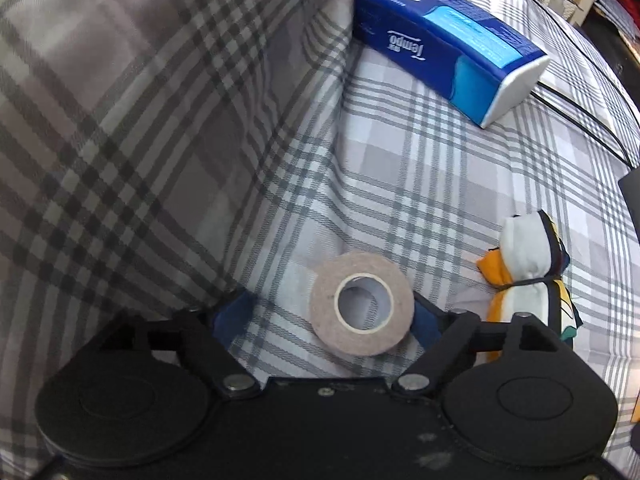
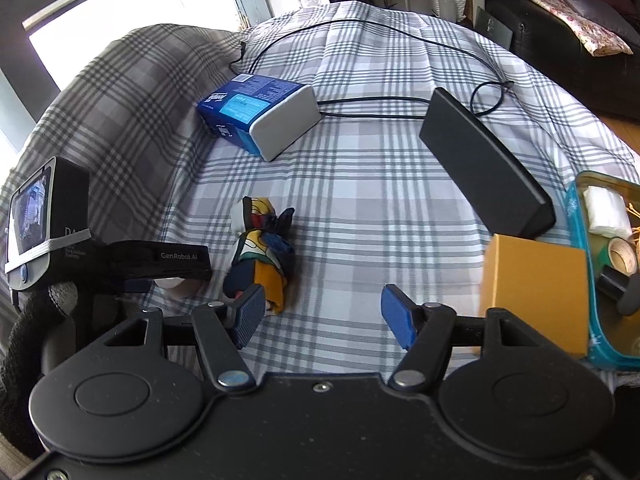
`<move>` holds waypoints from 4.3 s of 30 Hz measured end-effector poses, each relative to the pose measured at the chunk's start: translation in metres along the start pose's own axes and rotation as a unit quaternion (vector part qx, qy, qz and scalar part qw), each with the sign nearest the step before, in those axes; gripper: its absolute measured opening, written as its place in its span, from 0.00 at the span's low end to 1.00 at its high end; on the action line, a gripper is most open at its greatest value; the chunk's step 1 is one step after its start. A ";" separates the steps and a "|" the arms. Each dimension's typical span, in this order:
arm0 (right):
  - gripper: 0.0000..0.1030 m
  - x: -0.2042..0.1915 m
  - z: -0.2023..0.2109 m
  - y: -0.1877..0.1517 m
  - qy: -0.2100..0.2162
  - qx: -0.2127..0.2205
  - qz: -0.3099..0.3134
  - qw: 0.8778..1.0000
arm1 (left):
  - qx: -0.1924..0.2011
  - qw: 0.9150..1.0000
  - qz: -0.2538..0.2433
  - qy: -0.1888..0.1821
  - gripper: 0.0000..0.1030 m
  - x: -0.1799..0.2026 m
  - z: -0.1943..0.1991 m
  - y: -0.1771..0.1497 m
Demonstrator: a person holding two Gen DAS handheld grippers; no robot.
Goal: Organize soft objects
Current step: 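Lower the left gripper around the beige tape roll, then grasp the cloth doll with the right gripper while the left closes on the beige tape, then carry the beige tape and doll over the gold tray and open the left gripper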
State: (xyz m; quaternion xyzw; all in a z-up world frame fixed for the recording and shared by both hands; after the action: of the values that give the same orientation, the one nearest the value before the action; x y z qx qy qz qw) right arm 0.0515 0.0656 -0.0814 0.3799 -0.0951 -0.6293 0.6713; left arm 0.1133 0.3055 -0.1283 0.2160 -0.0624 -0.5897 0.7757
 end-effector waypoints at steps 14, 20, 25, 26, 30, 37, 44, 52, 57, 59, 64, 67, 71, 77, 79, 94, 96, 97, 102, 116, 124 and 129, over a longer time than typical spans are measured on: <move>0.60 -0.042 -0.043 -0.017 0.022 -0.015 0.076 0.997 | -0.010 1.000 -0.016 -0.001 0.85 0.010 -0.007 0.007; 0.49 -0.042 -0.062 -0.017 0.026 -0.004 0.064 0.998 | -0.008 1.000 -0.018 -0.001 0.87 0.010 -0.007 0.006; 0.22 -0.035 -0.065 -0.021 0.043 -0.015 0.063 0.997 | -0.008 1.000 -0.018 -0.001 0.87 0.011 -0.008 0.006; 0.20 -0.032 -0.063 -0.021 0.047 -0.016 0.055 0.997 | -0.008 1.000 -0.018 -0.001 0.88 0.011 -0.008 0.006; 0.08 -0.018 -0.050 -0.024 0.049 -0.025 0.029 0.998 | -0.008 1.000 -0.018 -0.001 0.88 0.011 -0.008 0.006; 0.01 0.008 -0.012 -0.044 0.008 -0.052 0.033 0.998 | -0.007 1.000 -0.018 -0.001 0.88 0.010 -0.008 0.006; 0.29 -0.014 0.001 -0.020 0.035 0.005 0.060 0.998 | -0.009 1.000 -0.016 0.000 0.88 0.011 -0.009 0.006; 0.54 -0.046 -0.037 -0.006 0.007 0.018 0.136 0.990 | -0.010 1.000 -0.015 -0.001 0.88 0.011 -0.008 0.006; 0.54 -0.048 -0.064 -0.007 -0.011 0.008 0.168 0.986 | -0.010 1.000 -0.015 -0.001 0.88 0.011 -0.008 0.006; 0.56 -0.048 -0.070 -0.009 -0.001 0.003 0.167 0.986 | -0.010 1.000 -0.015 -0.002 0.88 0.011 -0.009 0.006; 0.56 -0.053 -0.082 -0.010 0.014 -0.001 0.167 0.986 | -0.010 1.000 -0.015 -0.002 0.88 0.011 -0.009 0.006; 0.55 -0.054 -0.089 -0.012 0.022 -0.009 0.165 0.986 | -0.010 1.000 -0.015 -0.002 0.89 0.012 -0.009 0.007; 0.42 -0.051 -0.088 -0.015 0.052 -0.019 0.147 0.988 | -0.010 1.000 -0.015 -0.002 0.89 0.012 -0.008 0.006; 0.40 -0.037 -0.062 -0.020 0.048 -0.029 0.112 0.992 | -0.010 1.000 -0.008 -0.003 0.86 0.010 -0.006 0.007; 0.40 -0.034 -0.049 -0.025 0.038 -0.029 0.114 0.992 | -0.007 1.000 -0.004 -0.002 0.80 0.009 -0.004 0.008; 0.40 -0.005 0.043 -0.040 0.037 0.043 0.063 0.996 | 0.028 0.999 -0.020 -0.014 0.44 0.023 0.028 0.003; 0.40 0.000 0.053 -0.036 0.037 0.057 0.051 0.996 | 0.041 0.999 -0.028 -0.013 0.44 0.029 0.040 0.000; 0.40 0.003 0.057 -0.035 0.035 0.064 0.045 0.996 | 0.048 0.998 -0.033 -0.013 0.44 0.032 0.046 -0.002; 0.40 0.018 0.077 -0.026 0.024 0.096 0.018 0.995 | 0.046 0.996 -0.049 -0.059 0.44 0.051 0.070 -0.013; 0.40 0.063 0.111 -0.015 0.000 0.132 -0.048 0.990 | 0.076 0.985 -0.134 -0.080 0.44 0.108 0.133 -0.050; 0.40 0.108 0.149 -0.010 -0.032 0.171 -0.092 0.980 | 0.087 0.974 -0.190 -0.090 0.44 0.174 0.158 -0.059; 0.40 0.154 0.182 -0.008 -0.078 0.200 -0.129 0.968 | 0.091 0.963 -0.225 -0.114 0.44 0.226 0.175 -0.066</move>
State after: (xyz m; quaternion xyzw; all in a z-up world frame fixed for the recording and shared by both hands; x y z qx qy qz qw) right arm -0.0360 -0.1463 -0.0141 0.4649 -0.2215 -0.7064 0.4856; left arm 0.0599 0.0329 -0.0340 0.2256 -0.1532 -0.7617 0.5878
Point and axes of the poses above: each gripper's, at about its wrist camera, not at the fingertips, and z roughly against the way its jaws point, x to its right, y to its top, the point moved 4 cm from there along -z, roughly the way its jaws point, and after that the axes turned 12 degrees about y, right-handed, at the moved point
